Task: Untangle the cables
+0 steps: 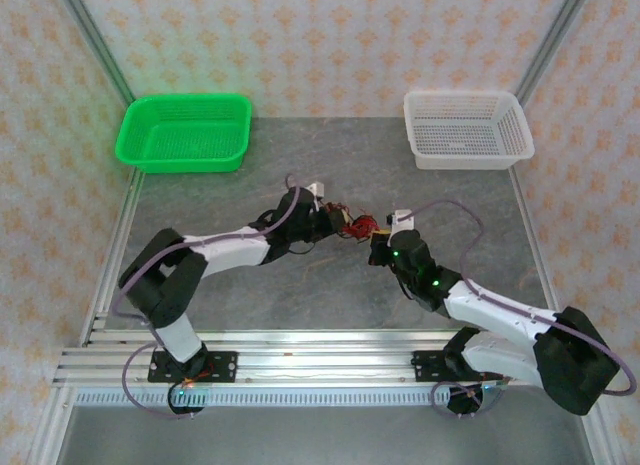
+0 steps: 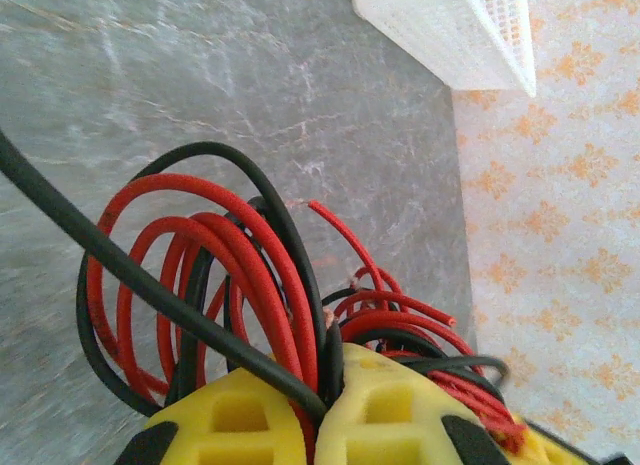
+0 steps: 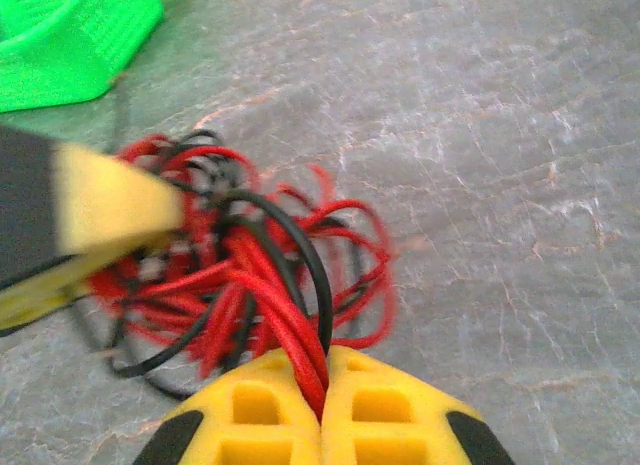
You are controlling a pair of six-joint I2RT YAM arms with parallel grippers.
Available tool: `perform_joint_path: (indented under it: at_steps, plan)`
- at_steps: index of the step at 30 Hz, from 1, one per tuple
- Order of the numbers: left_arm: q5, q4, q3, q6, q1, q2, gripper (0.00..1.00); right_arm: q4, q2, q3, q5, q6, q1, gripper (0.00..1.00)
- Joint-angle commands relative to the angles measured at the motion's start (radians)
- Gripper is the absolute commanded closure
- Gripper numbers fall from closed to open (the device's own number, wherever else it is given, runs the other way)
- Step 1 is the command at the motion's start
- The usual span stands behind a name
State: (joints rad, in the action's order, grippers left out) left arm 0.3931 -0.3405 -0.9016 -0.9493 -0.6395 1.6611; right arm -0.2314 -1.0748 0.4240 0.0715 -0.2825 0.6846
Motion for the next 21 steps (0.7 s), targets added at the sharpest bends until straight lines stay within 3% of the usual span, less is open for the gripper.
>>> perform_joint_path:
  at_steps: [1, 11, 21]
  plan:
    - [-0.114, 0.098, 0.042, 0.077, 0.036, -0.111, 1.00, 0.079, -0.029, 0.057, 0.054, -0.124, -0.038, 0.97]
    - [-0.211, 0.233, 0.055, 0.230, 0.037, -0.258, 1.00, 0.220, -0.164, 0.185, -0.141, -0.208, -0.076, 0.96]
    - [-0.300, 0.392, -0.010, 0.427, -0.001, -0.257, 1.00, 0.279, -0.135, 0.271, -0.506, 0.162, -0.076, 0.94]
